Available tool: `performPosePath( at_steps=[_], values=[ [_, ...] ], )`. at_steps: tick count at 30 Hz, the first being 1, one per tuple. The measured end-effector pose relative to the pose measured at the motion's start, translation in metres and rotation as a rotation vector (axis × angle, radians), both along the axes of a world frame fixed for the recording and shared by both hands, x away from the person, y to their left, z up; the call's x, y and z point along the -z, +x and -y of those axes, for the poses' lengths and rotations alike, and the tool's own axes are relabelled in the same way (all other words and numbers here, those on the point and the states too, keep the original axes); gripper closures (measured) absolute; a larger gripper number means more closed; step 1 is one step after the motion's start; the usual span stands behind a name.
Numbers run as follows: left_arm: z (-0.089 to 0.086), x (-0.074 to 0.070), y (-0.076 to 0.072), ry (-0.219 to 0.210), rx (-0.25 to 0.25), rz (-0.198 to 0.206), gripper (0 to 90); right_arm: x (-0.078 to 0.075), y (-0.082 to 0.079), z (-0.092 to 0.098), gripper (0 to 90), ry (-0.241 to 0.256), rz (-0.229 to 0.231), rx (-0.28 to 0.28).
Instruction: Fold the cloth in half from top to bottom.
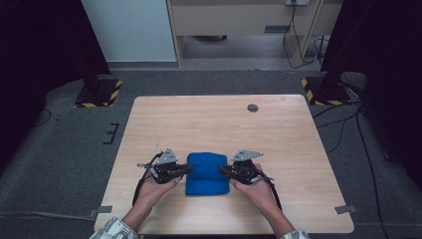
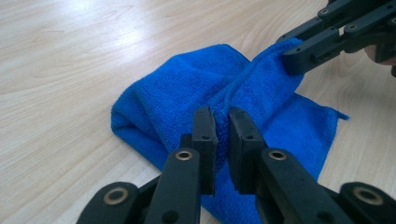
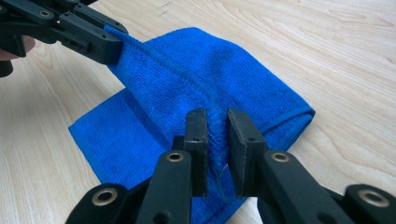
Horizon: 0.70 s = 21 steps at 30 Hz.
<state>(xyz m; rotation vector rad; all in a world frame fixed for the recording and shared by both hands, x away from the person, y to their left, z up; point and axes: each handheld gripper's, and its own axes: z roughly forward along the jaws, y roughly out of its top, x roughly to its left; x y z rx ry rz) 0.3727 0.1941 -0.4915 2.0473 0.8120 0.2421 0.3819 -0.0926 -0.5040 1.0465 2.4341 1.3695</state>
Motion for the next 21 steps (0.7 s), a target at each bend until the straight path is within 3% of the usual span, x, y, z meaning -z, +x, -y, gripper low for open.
performPosePath(
  at_steps=[5,12,17,21],
  values=[
    [0.0,0.004,-0.006,0.004,0.014,-0.016,81.1,0.003,-0.004,0.002,78.5,-0.009,-0.006,-0.008],
    [0.0,-0.002,-0.009,-0.002,0.004,0.021,83.2,-0.006,-0.003,0.002,80.0,0.006,0.017,0.002],
    [-0.002,-0.008,-0.013,-0.034,0.005,0.036,83.6,-0.015,-0.003,0.003,80.6,0.014,0.043,0.004],
    [0.002,-0.006,-0.021,-0.009,0.038,0.034,82.9,-0.019,-0.009,0.008,80.4,0.009,0.059,0.0]
  ],
)
